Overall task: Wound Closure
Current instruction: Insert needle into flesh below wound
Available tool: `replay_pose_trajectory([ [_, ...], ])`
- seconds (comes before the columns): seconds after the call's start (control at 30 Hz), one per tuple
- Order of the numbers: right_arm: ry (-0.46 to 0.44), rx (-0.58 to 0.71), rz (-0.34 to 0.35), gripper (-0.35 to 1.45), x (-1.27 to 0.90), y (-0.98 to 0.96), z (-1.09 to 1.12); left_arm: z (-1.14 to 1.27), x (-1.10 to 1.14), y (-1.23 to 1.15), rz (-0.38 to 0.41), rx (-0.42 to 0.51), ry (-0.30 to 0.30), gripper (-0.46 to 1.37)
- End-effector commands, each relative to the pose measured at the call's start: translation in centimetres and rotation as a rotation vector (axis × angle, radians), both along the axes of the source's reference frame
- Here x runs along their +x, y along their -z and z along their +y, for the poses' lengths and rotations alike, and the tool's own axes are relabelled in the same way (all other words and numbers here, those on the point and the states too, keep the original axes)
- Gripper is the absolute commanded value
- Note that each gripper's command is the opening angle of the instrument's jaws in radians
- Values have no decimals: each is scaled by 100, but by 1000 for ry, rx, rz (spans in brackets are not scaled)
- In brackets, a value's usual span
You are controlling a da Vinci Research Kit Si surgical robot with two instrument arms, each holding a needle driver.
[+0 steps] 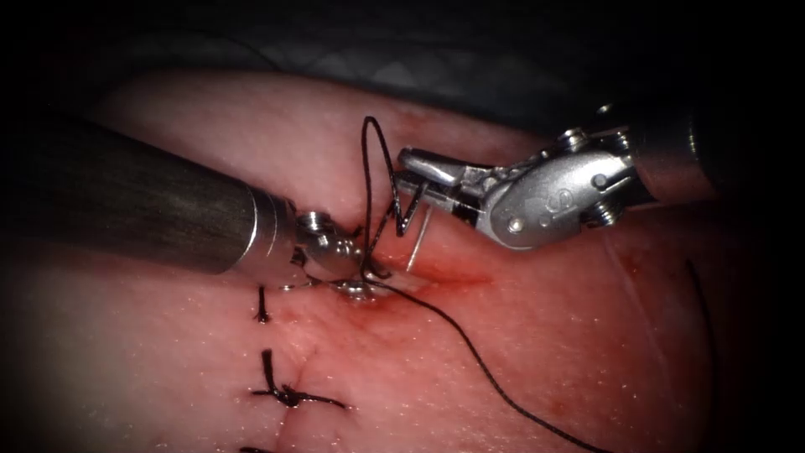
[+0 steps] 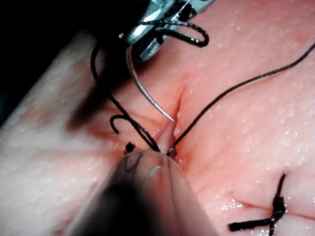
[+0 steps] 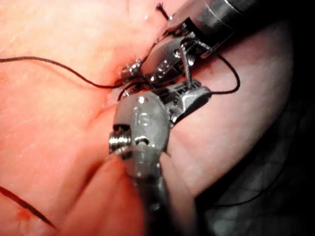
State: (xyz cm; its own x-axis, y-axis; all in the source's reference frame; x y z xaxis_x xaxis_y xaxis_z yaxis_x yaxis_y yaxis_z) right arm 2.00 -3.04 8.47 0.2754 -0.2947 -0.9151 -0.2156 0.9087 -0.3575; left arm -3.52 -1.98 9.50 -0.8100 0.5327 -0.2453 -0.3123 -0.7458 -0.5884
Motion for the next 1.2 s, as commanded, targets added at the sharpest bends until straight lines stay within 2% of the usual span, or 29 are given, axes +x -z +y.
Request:
replay_pose_trajectory([
  [0.03, -5, 5, 0, -35, 1, -4, -3, 1, 0, 0, 0, 0, 0, 48],
  [0.33, -13, 56, 8, -35, 5, -37, -22, 2, -1, 1, -1, 1, 0, 53],
  [0.53, -16, 59, 7, -35, 6, -36, -17, 2, -1, 1, 0, 1, 1, 64],
  [0.73, -23, 58, 3, -35, 16, -39, -16, 1, -1, 2, 0, 1, 1, 84],
  [1.0, -26, 54, 0, -35, 18, -49, -14, 1, -1, 3, 3, -3, 2, 89],
  [1.2, -8, 45, -12, -35, 19, -58, -29, 3, -1, 4, 6, -1, 7, 92],
])
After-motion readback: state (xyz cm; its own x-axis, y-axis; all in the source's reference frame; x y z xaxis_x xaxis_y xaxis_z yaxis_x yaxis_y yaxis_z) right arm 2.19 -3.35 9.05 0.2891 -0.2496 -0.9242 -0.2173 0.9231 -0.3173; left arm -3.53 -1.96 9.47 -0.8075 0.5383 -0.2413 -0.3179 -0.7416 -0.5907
